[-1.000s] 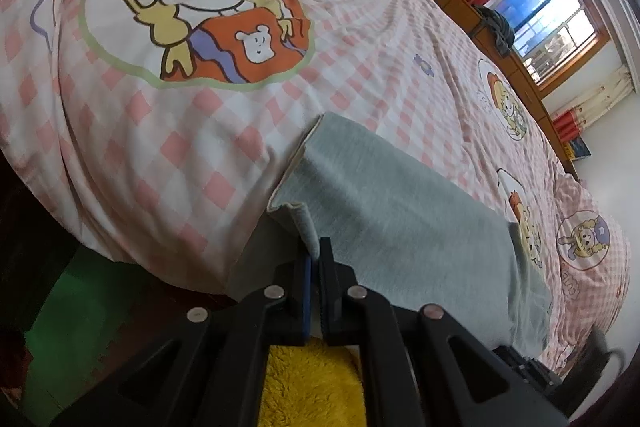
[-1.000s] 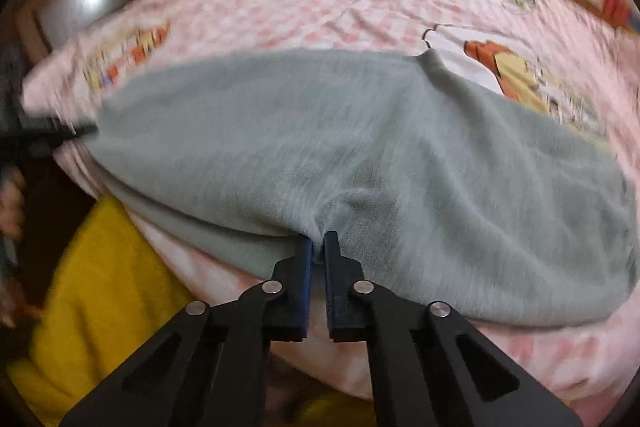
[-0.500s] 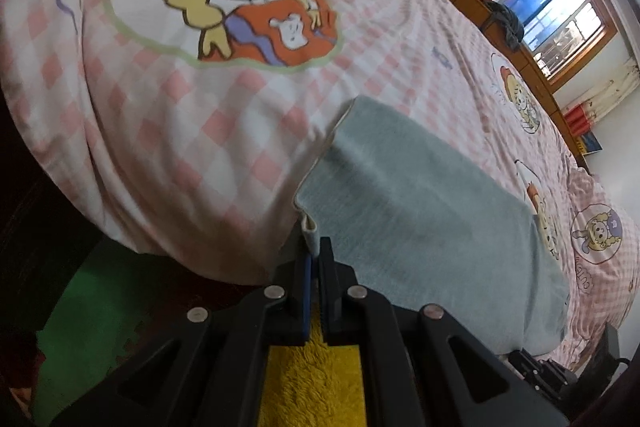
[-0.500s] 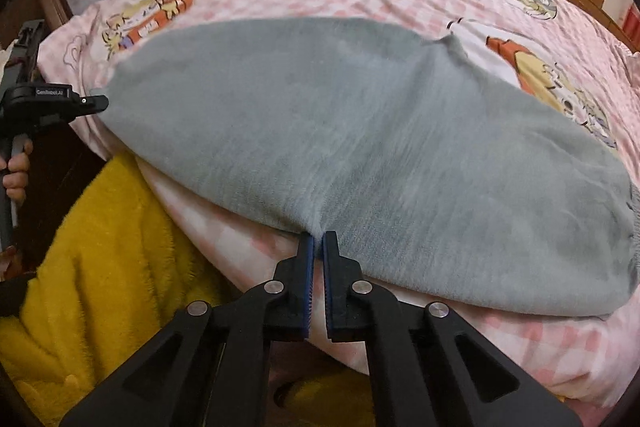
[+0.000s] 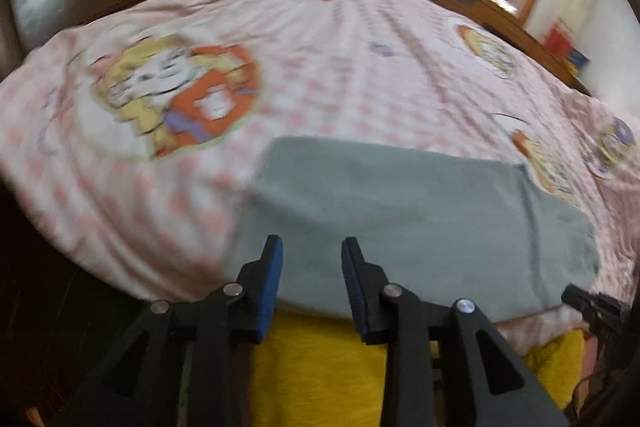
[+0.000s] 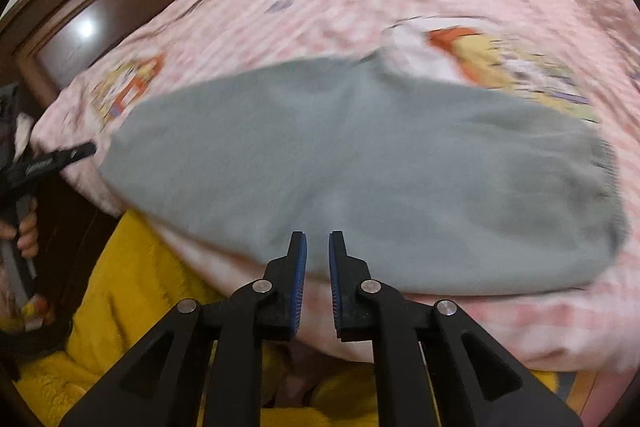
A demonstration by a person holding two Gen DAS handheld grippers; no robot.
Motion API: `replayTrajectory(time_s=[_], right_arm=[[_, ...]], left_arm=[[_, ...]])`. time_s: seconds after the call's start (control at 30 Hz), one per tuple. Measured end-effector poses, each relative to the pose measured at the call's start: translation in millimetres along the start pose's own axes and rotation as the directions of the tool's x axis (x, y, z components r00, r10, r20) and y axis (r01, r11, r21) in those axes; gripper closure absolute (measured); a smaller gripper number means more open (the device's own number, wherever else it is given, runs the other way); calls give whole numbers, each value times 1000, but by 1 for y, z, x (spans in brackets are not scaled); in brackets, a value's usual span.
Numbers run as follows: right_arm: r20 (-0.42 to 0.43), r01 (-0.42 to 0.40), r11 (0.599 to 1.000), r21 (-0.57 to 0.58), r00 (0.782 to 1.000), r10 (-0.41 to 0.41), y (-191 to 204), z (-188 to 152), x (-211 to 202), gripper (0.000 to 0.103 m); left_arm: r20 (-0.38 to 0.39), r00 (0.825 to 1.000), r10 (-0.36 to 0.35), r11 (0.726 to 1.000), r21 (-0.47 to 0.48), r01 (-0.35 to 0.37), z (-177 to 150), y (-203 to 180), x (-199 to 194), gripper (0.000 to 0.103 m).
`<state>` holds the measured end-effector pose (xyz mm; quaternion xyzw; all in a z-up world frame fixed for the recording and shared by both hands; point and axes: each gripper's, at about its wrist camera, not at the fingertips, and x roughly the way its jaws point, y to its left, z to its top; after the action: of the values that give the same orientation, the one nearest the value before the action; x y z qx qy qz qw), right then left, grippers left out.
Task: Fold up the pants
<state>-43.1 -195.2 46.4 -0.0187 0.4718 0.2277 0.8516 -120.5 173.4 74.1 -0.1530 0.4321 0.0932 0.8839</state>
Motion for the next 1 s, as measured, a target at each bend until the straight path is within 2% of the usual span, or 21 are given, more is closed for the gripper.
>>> replayTrajectory(time_s=[0.1,0.2,0.27,0.4,0.43,0.5,0.6,0.73,0.83,0.9,0.93,0.97,1.0], right_arm=[[37,87,991,99,995,-91,-38,-1,-16,83],[37,178,945,274,980,-195,-94,-9,-31,83],[34,167,894,416,980,-198,-133,-20,-41,81],[76,94,768,634,980,-182,-187,-43,-60,58],[87,90,750,655,977,-193,-193,-47,-63,58],[121,67,748,661,974,-194,-199,-50,-67,58],[102,101,736,670,969,-226,-208,-47,-61,58],[108,56,711,701,977,-184,-220,-46,-46,58],[142,1,696,718,979,-147,-219,-46,-41,63],[160,-12,703,711,976,-145,-219,-42,-40,71],[166,-7,707,707,974,-156,-219,-40,-40,78],[165,8,710,704,971,-175,-218,-37,-41,101],[159,29,702,711,967,-201,-218,-37,-45,100]], left_arm=[[-20,998,-62,998,24,62,7,-25,15,71],[-32,997,-73,996,39,74,13,-43,34,71],[-48,996,-74,997,29,76,17,-51,50,71],[-109,992,-61,998,-9,60,13,-55,74,70],[-113,992,-57,998,-17,55,10,-54,78,70],[-109,993,-51,999,-9,51,8,-54,79,70],[-111,993,-42,999,3,43,8,-56,81,70],[-110,993,-42,999,3,43,7,-56,81,70],[-111,993,-43,999,2,43,7,-56,81,70],[-110,993,-44,999,1,44,6,-56,82,70],[-110,993,-42,999,3,43,6,-56,82,70],[-110,993,-41,999,6,42,6,-56,82,70],[-110,993,-38,999,11,39,6,-56,82,70]])
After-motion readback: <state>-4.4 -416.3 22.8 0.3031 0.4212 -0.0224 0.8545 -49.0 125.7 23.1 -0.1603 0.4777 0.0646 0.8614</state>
